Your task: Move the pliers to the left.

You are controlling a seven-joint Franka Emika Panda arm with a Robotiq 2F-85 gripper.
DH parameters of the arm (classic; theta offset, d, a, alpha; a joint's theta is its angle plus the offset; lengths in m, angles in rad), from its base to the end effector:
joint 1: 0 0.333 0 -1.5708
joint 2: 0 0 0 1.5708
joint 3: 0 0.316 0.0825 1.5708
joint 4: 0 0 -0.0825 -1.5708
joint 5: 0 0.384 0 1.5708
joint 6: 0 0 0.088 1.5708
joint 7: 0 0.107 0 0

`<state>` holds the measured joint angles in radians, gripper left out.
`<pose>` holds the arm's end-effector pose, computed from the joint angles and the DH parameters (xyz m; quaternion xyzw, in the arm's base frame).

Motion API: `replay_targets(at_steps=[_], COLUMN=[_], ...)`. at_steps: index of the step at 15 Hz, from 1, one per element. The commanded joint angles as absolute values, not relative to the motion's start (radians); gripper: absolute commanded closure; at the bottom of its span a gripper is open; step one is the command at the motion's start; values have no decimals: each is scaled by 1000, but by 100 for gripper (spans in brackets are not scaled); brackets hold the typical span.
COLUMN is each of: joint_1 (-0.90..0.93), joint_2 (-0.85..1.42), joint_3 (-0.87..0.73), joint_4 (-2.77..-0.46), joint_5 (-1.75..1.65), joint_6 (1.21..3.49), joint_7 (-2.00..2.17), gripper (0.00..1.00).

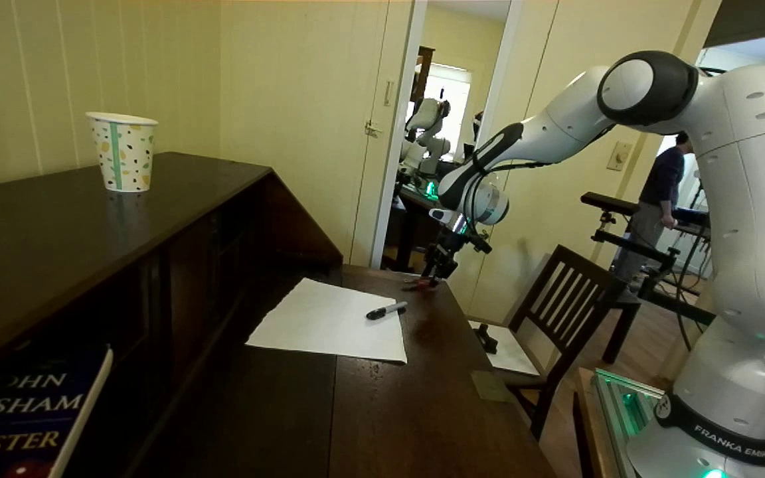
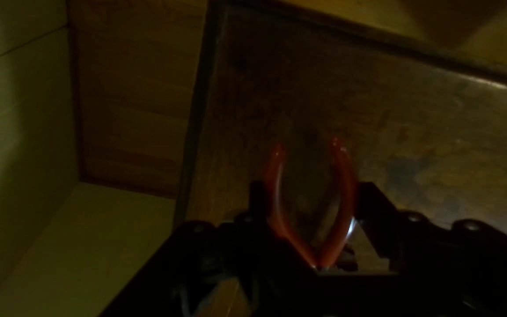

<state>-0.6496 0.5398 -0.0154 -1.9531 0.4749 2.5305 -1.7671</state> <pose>0.4866 -0.3874 0.2013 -0.9275 -0.3482 -0.1329 0.0291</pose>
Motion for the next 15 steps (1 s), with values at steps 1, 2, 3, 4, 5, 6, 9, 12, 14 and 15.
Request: replay_targets(at_steps=[1, 2, 3, 4, 5, 6, 9, 12, 14, 15], joint_1=[-676, -675, -670, -662, -648, -632, -575, -489, -430, -404], joint_2=[445, 429, 418, 406, 398, 387, 359, 331, 307, 296], joint_3=[27, 29, 27, 21, 15, 10, 10, 15, 21, 25], joint_4=[-1982, -1980, -1978, -1976, -1983, -1993, -2039, -2094, -2132, -2148], joint_5=[535, 553, 566, 574, 575, 572, 555, 547, 545, 544], joint_6=[2438, 2408, 2380, 2345, 2325, 2308, 2287, 2306, 2301, 2298], joint_7=[-1790, -1793, -1797, -1797, -1801, -1807, -1837, -1869, -1888, -1895], gripper=[70, 70, 70, 70, 70, 70, 70, 70, 70, 70])
